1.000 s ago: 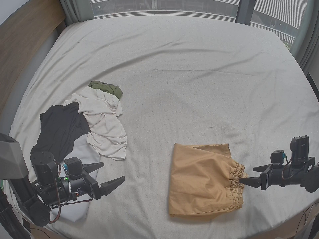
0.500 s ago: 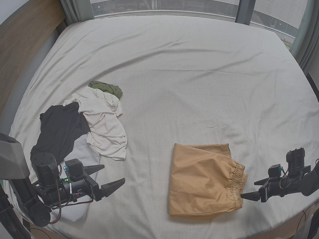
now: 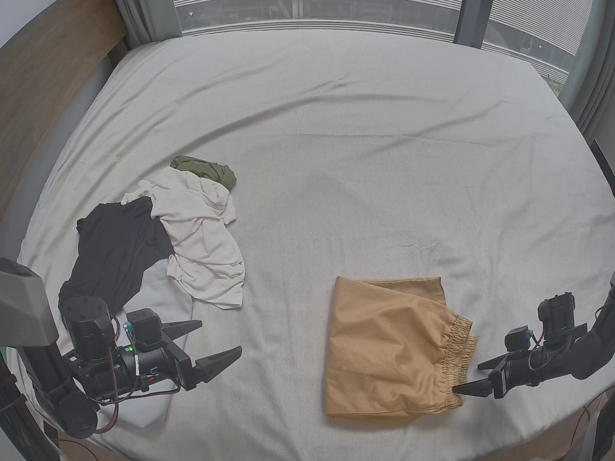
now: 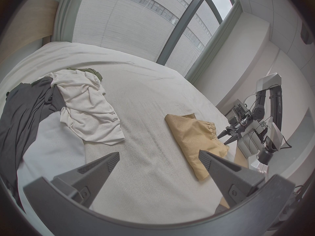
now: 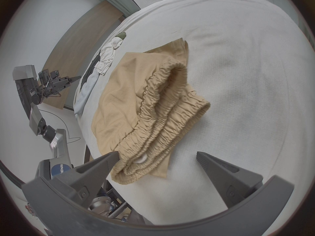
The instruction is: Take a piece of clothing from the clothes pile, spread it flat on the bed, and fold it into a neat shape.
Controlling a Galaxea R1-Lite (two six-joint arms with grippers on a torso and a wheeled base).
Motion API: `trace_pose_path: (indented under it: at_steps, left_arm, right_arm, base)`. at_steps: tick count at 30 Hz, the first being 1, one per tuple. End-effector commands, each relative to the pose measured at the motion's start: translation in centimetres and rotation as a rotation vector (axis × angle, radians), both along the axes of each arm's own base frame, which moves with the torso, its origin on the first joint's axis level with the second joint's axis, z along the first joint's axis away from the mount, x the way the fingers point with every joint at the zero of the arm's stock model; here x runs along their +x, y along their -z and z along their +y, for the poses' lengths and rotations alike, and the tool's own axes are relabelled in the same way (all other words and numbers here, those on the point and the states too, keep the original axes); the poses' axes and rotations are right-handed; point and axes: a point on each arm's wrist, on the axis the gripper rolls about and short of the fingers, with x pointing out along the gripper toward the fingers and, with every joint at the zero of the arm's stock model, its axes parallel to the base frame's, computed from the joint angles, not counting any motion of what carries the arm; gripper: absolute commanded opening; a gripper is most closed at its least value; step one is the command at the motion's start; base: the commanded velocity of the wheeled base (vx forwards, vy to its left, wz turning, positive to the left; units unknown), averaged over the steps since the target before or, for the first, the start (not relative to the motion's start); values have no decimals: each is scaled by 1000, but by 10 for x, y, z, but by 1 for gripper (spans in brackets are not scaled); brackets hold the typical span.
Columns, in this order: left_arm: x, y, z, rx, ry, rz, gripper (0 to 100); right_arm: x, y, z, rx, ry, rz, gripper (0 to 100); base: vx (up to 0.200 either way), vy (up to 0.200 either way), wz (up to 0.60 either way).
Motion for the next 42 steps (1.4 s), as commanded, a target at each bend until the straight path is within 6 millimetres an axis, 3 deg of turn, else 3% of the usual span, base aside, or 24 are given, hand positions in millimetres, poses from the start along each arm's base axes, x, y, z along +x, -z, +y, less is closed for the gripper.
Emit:
trace_pose_path:
  at_steps: [1, 16, 25, 33, 42]
  left_arm:
    - [0, 1, 0, 1, 0, 4, 100]
    - [-1, 1, -1, 1, 6, 4, 100]
    - [-1, 1, -2, 1, 8, 4, 100]
    - [-1, 1, -2, 1, 8, 3, 100]
    - [-2, 1, -3, 1, 14, 4, 100]
  right_arm:
    - [4, 6, 9, 19, -21, 39, 100]
    - [8, 16, 21, 28, -56, 46, 100]
    - [19, 37, 25, 43, -59, 3, 100]
    - [20, 26, 43, 170, -13, -2, 100]
    - [20, 22, 47, 200, -16, -21, 100]
  base:
    - [0, 0, 0]
    - [0, 0, 0]
    - [0, 0, 0]
    - [0, 0, 0]
    - [0, 0, 0]
